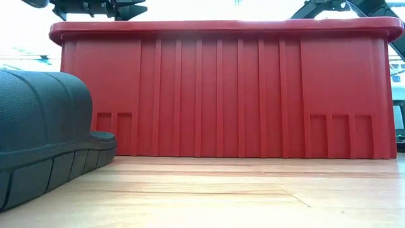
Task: Pick and place slides into bin
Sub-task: Put the white slide into the red bin
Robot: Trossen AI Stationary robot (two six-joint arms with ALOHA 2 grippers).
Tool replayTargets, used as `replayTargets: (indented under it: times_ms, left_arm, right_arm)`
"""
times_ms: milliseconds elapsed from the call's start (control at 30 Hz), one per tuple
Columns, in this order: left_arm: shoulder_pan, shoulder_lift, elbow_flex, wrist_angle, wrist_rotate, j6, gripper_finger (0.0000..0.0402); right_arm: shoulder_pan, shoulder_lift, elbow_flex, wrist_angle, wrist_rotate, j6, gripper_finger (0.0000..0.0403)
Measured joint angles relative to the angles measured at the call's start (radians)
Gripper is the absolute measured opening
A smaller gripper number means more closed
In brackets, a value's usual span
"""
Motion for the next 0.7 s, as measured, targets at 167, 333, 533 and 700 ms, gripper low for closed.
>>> replayTargets:
  times_ms: [167,333,533,700]
  left_arm:
    - [0.0,0.0,0.0,0.001,0.0,0.0,0.0184]
    - [0.0,0.0,0.0,0.001,0.0,-0.001,0.0184]
    - [0.0,0.0,0.0,0.001,0.0,-0.001,0.0184]
    - [0.0,0.0,0.0,-0.001,0.0,0.0,0.0184]
  right_arm:
    - [0.0,0.0,-0.004,0.018,0.0,0.035,0.0008]
    - [0.0,0.0,-0.005,0.068,0.012,0.119,0.0011]
    - [0.001,0.001,-0.005,0.127,0.056,0.209,0.0034]
    - [0.001,0.001,-0.005,0.147,0.057,0.248,0.007]
